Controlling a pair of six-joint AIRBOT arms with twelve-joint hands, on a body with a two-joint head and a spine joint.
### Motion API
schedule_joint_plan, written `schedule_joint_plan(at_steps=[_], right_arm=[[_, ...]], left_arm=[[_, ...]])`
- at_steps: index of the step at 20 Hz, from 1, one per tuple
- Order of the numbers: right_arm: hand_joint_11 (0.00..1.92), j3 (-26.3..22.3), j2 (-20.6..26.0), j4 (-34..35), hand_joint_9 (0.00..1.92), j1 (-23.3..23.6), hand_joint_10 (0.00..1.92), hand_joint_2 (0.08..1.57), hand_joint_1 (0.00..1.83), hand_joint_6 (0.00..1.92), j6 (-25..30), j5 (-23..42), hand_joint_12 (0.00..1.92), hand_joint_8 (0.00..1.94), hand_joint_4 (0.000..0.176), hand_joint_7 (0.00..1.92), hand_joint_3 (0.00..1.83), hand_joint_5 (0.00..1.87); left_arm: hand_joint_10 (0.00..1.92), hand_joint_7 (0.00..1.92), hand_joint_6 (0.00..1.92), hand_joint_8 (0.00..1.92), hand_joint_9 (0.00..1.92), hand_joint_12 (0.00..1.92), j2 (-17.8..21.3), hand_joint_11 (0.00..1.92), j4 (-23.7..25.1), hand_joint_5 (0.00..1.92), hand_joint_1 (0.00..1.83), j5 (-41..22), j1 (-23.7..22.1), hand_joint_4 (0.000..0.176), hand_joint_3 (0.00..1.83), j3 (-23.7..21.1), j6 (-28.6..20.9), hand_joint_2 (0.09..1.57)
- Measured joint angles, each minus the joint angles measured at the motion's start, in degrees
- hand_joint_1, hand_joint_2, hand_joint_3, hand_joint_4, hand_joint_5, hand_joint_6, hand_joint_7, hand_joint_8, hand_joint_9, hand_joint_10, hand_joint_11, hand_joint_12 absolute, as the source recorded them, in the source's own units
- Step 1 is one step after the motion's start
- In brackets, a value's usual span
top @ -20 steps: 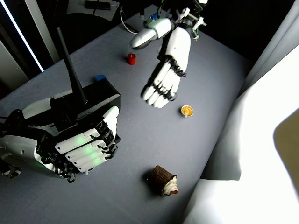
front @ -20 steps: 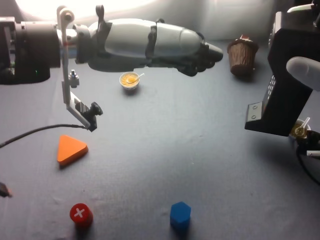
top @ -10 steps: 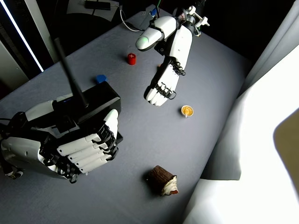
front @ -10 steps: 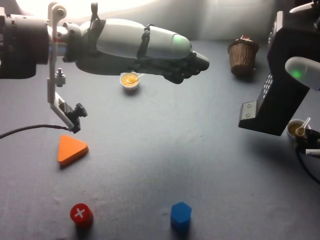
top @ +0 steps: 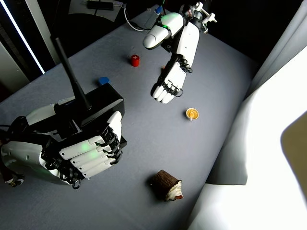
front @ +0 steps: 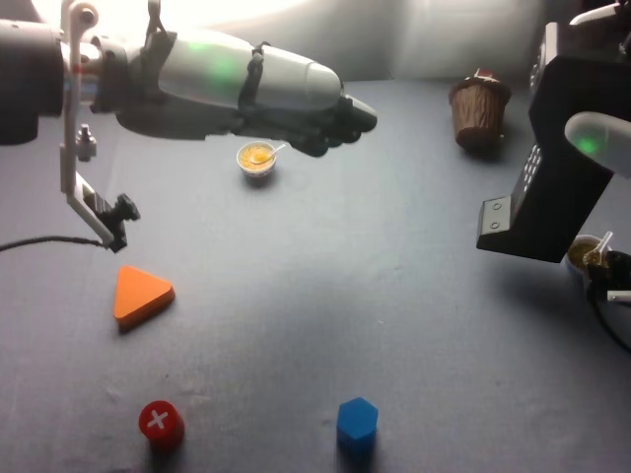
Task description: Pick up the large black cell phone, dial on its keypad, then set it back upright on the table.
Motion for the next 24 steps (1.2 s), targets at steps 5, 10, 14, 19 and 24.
schedule_joint_plan(at_steps=[5, 10, 14, 19, 24], right_arm=[[0.86, 0.2, 0.0, -0.1, 0.93, 0.0, 1.11, 1.12, 1.49, 0.93, 0.0, 0.1, 1.54, 1.08, 0.000, 0.83, 0.00, 0.91], [0.88, 0.1, 0.0, 0.2, 0.97, -1.3, 1.05, 1.10, 1.49, 0.87, 0.0, 0.0, 1.52, 1.04, 0.000, 0.87, 0.00, 0.95], [0.90, -0.5, 0.0, 0.5, 0.97, -1.6, 1.05, 1.11, 1.49, 0.90, 0.1, 0.1, 1.50, 1.06, 0.000, 0.86, 0.00, 0.92], [0.88, -0.4, 0.0, 0.1, 0.96, -2.7, 1.08, 1.11, 1.49, 0.86, 0.2, 0.1, 1.52, 1.06, 0.000, 0.86, 0.00, 0.94], [0.89, -0.4, 0.0, -0.6, 0.95, -3.0, 1.08, 1.10, 1.49, 0.78, 0.4, 0.2, 1.51, 1.09, 0.000, 0.87, 0.00, 0.97]], left_arm=[[0.00, 0.23, 0.00, 0.00, 0.18, 0.44, 0.9, 0.00, -0.3, 0.25, 0.00, -0.1, -0.8, 0.011, 0.00, -0.3, -0.1, 1.23], [0.00, 0.25, 0.00, 0.00, 0.19, 0.44, 2.1, 0.00, -0.3, 0.28, 0.00, -0.3, -0.8, 0.005, 0.00, -0.9, -0.2, 1.24], [0.00, 0.24, 0.00, 0.00, 0.18, 0.44, 2.1, 0.00, -0.3, 0.28, 0.00, -0.3, -0.8, 0.001, 0.00, -0.9, -0.2, 1.24], [0.00, 0.24, 0.00, 0.00, 0.19, 0.50, 2.0, 0.00, -0.4, 0.28, 0.04, -0.3, -0.8, 0.001, 0.00, -0.9, -0.2, 1.24], [0.00, 0.23, 0.00, 0.00, 0.18, 0.42, 2.0, 0.00, -0.4, 0.27, 0.00, -0.3, -0.8, 0.007, 0.00, -0.7, -0.2, 1.24]])
